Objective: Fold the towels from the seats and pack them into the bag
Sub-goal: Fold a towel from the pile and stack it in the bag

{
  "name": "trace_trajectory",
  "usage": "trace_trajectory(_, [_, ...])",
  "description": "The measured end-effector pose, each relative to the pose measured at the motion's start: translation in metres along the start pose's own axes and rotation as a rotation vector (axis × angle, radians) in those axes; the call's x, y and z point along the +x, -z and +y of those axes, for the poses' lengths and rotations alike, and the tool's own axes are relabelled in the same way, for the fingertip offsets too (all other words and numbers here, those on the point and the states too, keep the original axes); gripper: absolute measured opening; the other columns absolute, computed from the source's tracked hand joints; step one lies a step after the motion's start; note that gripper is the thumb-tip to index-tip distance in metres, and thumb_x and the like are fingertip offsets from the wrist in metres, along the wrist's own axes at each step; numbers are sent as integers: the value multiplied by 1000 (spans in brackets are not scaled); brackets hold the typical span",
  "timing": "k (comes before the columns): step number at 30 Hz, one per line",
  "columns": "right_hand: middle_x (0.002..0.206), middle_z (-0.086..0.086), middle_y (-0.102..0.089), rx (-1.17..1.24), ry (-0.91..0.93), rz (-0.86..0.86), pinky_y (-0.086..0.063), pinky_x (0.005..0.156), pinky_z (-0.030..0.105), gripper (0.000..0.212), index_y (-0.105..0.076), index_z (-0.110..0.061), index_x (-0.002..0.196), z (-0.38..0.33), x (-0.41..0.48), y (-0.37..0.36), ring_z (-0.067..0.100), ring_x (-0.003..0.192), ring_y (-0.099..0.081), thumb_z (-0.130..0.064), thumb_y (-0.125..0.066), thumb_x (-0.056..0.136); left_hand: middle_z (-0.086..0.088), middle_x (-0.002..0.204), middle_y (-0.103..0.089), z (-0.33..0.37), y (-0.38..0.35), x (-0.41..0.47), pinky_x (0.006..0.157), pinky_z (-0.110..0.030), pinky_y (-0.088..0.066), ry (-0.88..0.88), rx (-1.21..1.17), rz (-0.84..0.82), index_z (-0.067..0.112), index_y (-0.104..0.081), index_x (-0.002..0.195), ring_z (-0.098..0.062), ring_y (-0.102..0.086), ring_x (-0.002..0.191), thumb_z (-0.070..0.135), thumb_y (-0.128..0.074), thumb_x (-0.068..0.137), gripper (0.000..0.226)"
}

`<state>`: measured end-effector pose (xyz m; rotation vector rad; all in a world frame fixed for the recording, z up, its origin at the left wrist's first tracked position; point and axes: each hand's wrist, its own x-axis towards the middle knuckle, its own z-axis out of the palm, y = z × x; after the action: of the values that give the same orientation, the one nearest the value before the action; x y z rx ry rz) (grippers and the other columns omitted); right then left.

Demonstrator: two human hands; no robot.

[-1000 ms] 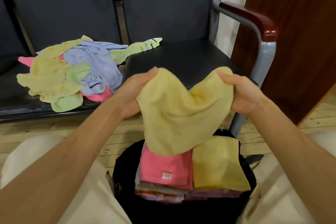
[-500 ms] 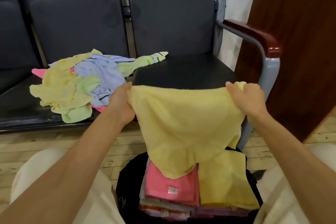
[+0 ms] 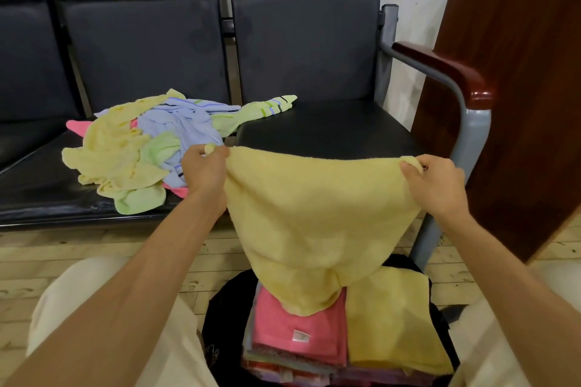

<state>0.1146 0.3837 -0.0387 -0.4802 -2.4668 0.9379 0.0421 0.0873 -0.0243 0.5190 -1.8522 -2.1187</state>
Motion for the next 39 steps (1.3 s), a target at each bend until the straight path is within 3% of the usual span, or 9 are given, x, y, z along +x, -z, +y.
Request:
trace_trajectory(4, [116, 12, -63, 468, -257, 18, -49, 95, 37, 26, -64, -11, 119, 5, 9, -2, 23, 108, -58, -22, -60, 96, 3, 97, -52, 5, 2, -1, 82, -44, -51, -36, 31, -16, 28, -51, 109, -22, -54, 92, 19, -61, 90, 24])
trace_trajectory(7, [119, 5, -64, 743, -358, -1, -49, 100, 42, 17, -70, -26, 98, 7, 16, 0, 23, 113, -58, -19, -55, 98, 6, 101, -61, 13, 3, -5, 92, -48, -52, -3, 1, -73, 28, -68, 100, -23, -58, 101, 20, -62, 89, 15])
trace_trajectory(13, [117, 1, -65, 779, -244, 47, -50, 95, 41, 15, -73, -28, 97, -10, 26, 20, 20, 112, -58, -26, -58, 96, -2, 103, -62, 33, 14, -3, 82, -46, -49, -59, 123, -305, 29, -76, 93, -26, -55, 88, 22, -54, 94, 23])
trace_trajectory(19, [92, -8, -61, 793, -151, 218, -44, 68, 18, 21, -70, -10, 111, -54, 55, 55, 4, 84, -56, -15, -55, 97, -8, 115, -64, 94, 7, 12, 95, -36, -48, -453, 443, -411, 10, -68, 112, -16, -57, 101, 7, -47, 99, 26])
trace_trajectory(21, [92, -8, -61, 740, -99, 280, -46, 74, 18, 21, -70, -11, 109, -69, 59, 68, 1, 82, -54, -11, -52, 98, -6, 113, -63, 116, 4, 11, 90, -34, -48, -552, 501, -378, 8, -69, 112, -16, -57, 100, 8, -48, 98, 25])
trace_trajectory(25, [114, 3, -64, 611, -11, 346, -46, 103, 41, 23, -69, -15, 105, -83, 63, 91, 16, 111, -56, -9, -47, 99, -8, 111, -66, 148, -1, 4, 80, -27, -48, -619, 498, -354, 7, -69, 111, -16, -60, 94, 9, -53, 95, 22])
trace_trajectory(31, [119, 6, -65, 639, -36, 358, -46, 103, 41, 24, -70, -14, 109, -93, 63, 108, 21, 117, -55, -11, -48, 100, -6, 112, -61, 165, -1, -3, 78, -25, -43, -567, 469, -300, 10, -69, 111, -16, -55, 99, 9, -58, 93, 22])
trace_trajectory(35, [123, 8, -63, 774, -133, 297, -43, 106, 41, 25, -70, -11, 110, -97, 59, 111, 22, 120, -53, -9, -48, 100, -11, 98, -66, 166, -2, -2, 72, -29, -48, -388, 287, -280, 4, -70, 107, -21, -58, 89, 5, -65, 88, 20])
trace_trajectory(39, [110, 7, -68, 1030, -374, 235, -55, 76, 33, 15, -71, -16, 96, -106, 64, 129, 20, 97, -63, -5, -64, 88, -8, 87, -67, 172, -4, -12, 62, -23, -56, -126, -38, -435, -3, -67, 97, -15, -67, 72, 1, -65, 87, 12])
